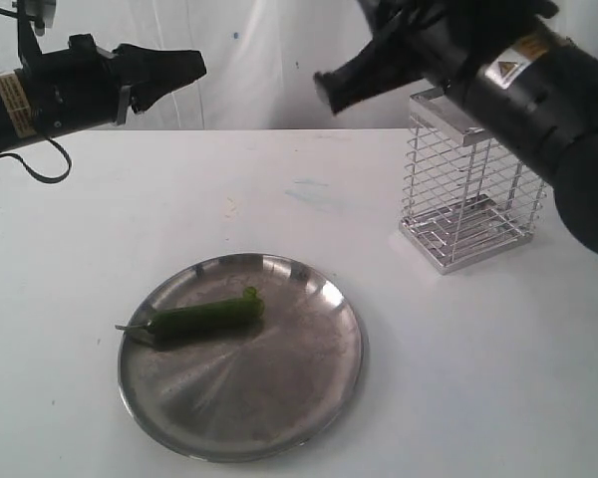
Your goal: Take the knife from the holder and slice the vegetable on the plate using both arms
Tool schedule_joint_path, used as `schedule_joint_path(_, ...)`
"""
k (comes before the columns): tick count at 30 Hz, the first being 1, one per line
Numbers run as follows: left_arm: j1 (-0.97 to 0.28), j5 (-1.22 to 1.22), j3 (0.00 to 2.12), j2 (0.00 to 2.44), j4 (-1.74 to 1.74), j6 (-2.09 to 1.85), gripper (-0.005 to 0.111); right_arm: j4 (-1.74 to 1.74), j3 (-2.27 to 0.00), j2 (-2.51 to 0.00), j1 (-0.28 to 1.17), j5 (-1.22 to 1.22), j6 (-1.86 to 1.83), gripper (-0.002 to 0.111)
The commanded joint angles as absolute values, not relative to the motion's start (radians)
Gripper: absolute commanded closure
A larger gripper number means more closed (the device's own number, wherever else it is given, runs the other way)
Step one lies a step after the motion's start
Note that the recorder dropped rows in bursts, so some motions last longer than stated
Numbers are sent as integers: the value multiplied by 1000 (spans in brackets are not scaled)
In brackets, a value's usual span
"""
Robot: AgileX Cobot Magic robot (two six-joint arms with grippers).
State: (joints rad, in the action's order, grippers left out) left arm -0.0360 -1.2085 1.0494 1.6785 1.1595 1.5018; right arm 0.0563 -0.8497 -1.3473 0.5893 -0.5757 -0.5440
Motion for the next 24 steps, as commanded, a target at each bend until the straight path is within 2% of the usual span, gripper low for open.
schedule_joint_path(1,-32,-1221,1048,1666,1170,1504,106,-140,-909,-1355,590,-128,-746,108)
schedule_joint_path(3,-32,-1221,1048,1666,1174,1506,106,-140,-922,-1365,590,-8,-810,108)
schedule_joint_path(5,-32,-1221,1048,1666,1184,1512,106,-125,-922,-1369,590,0,-800,108)
schedule_joint_path(10,-32,-1221,1048,1666,1204,1536,106,27,-922,-1372,590,-219,-468,108)
schedule_joint_path(14,-32,-1221,1048,1666,1196,1559,106,29,-922,-1397,590,-267,-220,108)
schedule_joint_path(24,-32,-1221,1048,1664,1092,1742,106,-26,-938,-1586,590,118,-293,108)
